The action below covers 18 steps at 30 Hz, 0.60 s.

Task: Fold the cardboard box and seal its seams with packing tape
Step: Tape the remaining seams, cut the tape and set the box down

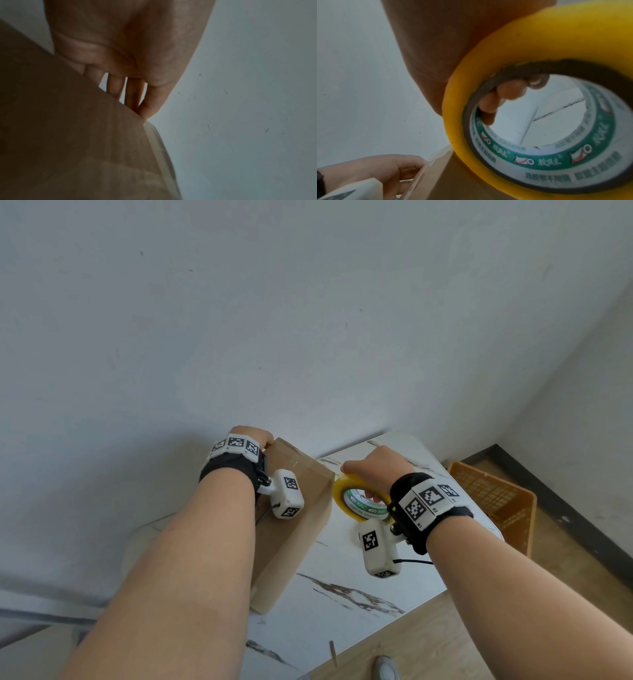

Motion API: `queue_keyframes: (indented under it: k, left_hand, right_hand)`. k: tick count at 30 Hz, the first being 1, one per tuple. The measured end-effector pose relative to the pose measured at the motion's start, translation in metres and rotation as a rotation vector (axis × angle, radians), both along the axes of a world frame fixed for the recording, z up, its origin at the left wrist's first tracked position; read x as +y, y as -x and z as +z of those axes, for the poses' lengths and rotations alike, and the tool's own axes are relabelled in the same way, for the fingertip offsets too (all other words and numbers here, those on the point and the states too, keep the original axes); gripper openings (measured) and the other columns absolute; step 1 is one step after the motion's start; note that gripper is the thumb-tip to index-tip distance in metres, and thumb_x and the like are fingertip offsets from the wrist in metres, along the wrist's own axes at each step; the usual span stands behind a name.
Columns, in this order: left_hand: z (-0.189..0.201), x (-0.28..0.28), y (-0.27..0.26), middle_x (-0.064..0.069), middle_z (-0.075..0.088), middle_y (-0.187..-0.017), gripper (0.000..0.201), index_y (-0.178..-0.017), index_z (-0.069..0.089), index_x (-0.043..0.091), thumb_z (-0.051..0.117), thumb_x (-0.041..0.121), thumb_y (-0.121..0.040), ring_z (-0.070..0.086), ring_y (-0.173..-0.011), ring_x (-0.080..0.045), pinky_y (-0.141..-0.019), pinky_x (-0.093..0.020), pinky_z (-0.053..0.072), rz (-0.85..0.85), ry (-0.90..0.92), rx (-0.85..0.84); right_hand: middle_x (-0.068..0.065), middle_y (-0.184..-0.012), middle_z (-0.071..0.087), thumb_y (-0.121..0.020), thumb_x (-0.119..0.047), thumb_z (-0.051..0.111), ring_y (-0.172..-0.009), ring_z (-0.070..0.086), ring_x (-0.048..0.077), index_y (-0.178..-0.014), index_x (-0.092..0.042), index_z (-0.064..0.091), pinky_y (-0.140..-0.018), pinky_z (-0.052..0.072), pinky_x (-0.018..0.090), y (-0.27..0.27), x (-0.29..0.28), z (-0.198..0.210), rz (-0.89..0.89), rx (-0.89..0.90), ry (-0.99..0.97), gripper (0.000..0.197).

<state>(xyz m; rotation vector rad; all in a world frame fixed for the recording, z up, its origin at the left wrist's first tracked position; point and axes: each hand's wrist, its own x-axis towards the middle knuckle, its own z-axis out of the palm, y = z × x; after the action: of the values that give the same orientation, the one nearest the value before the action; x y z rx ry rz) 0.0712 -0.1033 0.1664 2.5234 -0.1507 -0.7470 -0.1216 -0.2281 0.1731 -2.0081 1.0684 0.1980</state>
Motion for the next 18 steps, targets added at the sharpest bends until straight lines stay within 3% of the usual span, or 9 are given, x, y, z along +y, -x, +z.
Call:
queue_keyframes:
  k: [3, 4, 6, 8, 10, 13, 15, 18]
  left_hand:
    - [0.007, 0.001, 0.005, -0.012, 0.057, -0.13, 0.033, -0.122, 0.058, 0.006, 0.051, 0.025, -0.097, 0.054, -0.117, -0.028, -0.088, -0.027, 0.046, -0.088, -0.039, 0.0]
    - [0.008, 0.002, 0.006, -0.011, 0.058, -0.121, 0.028, -0.117, 0.058, 0.007, 0.051, 0.026, -0.097, 0.054, -0.112, -0.027, -0.09, -0.028, 0.046, -0.1, -0.061, -0.03]
    - [0.007, 0.005, 0.005, -0.008, 0.057, -0.094, 0.009, -0.092, 0.058, 0.01, 0.057, 0.019, -0.094, 0.055, -0.091, -0.024, -0.073, -0.026, 0.048, -0.042, -0.009, -0.138]
    - [0.006, 0.005, 0.003, -0.008, 0.065, -0.086, 0.01, -0.083, 0.067, 0.01, 0.058, 0.01, -0.088, 0.063, -0.089, -0.028, -0.07, -0.026, 0.048, -0.045, 0.035, -0.297]
    - [0.008, -0.001, 0.006, -0.004, 0.071, -0.1, 0.021, -0.091, 0.074, 0.013, 0.056, 0.005, -0.087, 0.065, -0.099, -0.025, -0.081, -0.028, 0.049, -0.141, 0.082, -0.36]
    - [0.015, -0.009, 0.019, 0.001, 0.071, -0.106, 0.026, -0.088, 0.077, 0.017, 0.056, 0.004, -0.085, 0.063, -0.102, -0.019, -0.082, -0.025, 0.047, -0.319, 0.058, -0.317]
    - [0.014, -0.011, 0.022, 0.001, 0.069, -0.109, 0.028, -0.088, 0.077, 0.019, 0.055, 0.002, -0.084, 0.063, -0.102, -0.02, -0.082, -0.025, 0.048, -0.392, 0.0, -0.311]
    - [0.01, -0.011, 0.023, -0.003, 0.062, -0.117, 0.032, -0.092, 0.075, 0.02, 0.052, -0.001, -0.085, 0.061, -0.106, -0.024, -0.093, -0.033, 0.05, -0.44, -0.035, -0.311]
  right_hand:
    - [0.006, -0.051, 0.065, -0.068, -0.038, 0.057, -0.044, 0.056, 0.022, -0.065, -0.007, 0.063, -0.058, 0.047, 0.025, 0.0, 0.0, -0.002, 0.007, -0.006, 0.017, 0.032]
    - [0.006, -0.051, 0.065, -0.068, -0.038, 0.057, -0.044, 0.056, 0.022, -0.065, -0.007, 0.063, -0.058, 0.048, 0.026, 0.0, 0.0, -0.002, 0.011, -0.007, 0.022, 0.032]
    - [0.005, -0.051, 0.065, -0.068, -0.039, 0.057, -0.044, 0.057, 0.021, -0.066, -0.007, 0.064, -0.057, 0.048, 0.026, 0.0, 0.0, -0.003, 0.015, -0.01, 0.027, 0.033]
    - [0.005, -0.051, 0.065, -0.068, -0.04, 0.057, -0.044, 0.056, 0.021, -0.067, -0.007, 0.064, -0.056, 0.048, 0.025, 0.0, 0.0, -0.004, 0.018, -0.012, 0.03, 0.034]
    - [0.005, -0.052, 0.066, -0.069, -0.04, 0.057, -0.044, 0.057, 0.02, -0.068, -0.007, 0.064, -0.056, 0.048, 0.025, 0.0, 0.0, -0.004, 0.02, -0.018, 0.029, 0.034]
    - [0.006, -0.054, 0.068, -0.07, -0.04, 0.058, -0.045, 0.058, 0.02, -0.07, -0.006, 0.065, -0.056, 0.049, 0.024, 0.0, -0.001, -0.004, 0.015, -0.023, 0.02, 0.035]
    - [0.006, -0.055, 0.068, -0.071, -0.04, 0.058, -0.046, 0.058, 0.02, -0.072, -0.006, 0.066, -0.056, 0.049, 0.024, 0.001, -0.001, -0.003, 0.018, -0.022, 0.021, 0.035]
    - [0.005, -0.054, 0.067, -0.072, -0.04, 0.058, -0.046, 0.058, 0.02, -0.072, -0.007, 0.064, -0.056, 0.049, 0.024, 0.002, -0.001, -0.003, 0.013, -0.025, 0.008, 0.034]
